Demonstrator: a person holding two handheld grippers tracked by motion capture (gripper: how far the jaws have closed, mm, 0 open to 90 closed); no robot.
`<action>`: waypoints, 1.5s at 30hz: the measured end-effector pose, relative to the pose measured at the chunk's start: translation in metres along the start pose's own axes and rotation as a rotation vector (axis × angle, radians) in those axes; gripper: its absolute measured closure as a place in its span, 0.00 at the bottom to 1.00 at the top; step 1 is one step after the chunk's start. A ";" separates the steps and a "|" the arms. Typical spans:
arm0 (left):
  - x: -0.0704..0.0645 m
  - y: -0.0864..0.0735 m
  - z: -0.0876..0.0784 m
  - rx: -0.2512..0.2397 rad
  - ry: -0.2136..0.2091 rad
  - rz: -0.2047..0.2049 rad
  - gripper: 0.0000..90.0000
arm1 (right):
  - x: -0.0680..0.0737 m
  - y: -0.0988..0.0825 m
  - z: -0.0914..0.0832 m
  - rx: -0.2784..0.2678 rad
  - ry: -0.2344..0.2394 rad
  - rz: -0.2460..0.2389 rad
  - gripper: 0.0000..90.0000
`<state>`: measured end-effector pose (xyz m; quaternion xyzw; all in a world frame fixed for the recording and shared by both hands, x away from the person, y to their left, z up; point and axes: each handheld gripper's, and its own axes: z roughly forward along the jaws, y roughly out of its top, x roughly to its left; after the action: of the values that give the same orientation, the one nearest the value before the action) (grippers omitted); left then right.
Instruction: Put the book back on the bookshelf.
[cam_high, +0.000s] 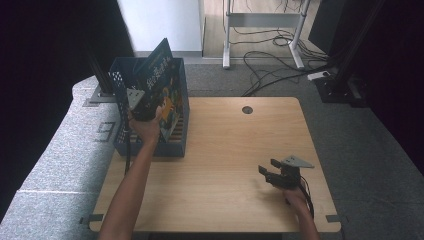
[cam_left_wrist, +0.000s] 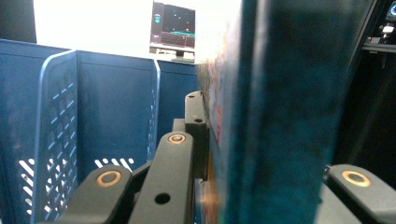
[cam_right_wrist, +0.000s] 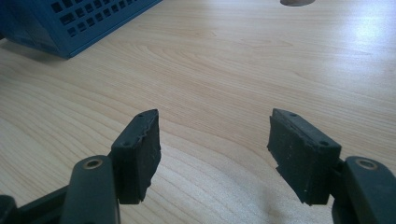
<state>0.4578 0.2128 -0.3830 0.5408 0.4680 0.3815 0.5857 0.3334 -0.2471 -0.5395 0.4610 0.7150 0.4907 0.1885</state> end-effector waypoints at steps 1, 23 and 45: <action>-0.001 -0.001 0.001 0.007 -0.001 0.006 0.92 | 0.000 0.000 0.000 0.001 -0.001 0.000 0.37; -0.010 -0.033 0.012 0.083 0.018 0.089 0.92 | 0.001 0.000 0.000 -0.005 0.002 0.000 0.37; -0.014 -0.045 0.011 0.081 0.048 0.181 0.91 | 0.001 -0.001 0.001 -0.001 -0.005 0.005 0.37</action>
<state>0.4615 0.1912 -0.4258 0.5947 0.4461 0.4263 0.5154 0.3332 -0.2456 -0.5406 0.4640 0.7131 0.4902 0.1893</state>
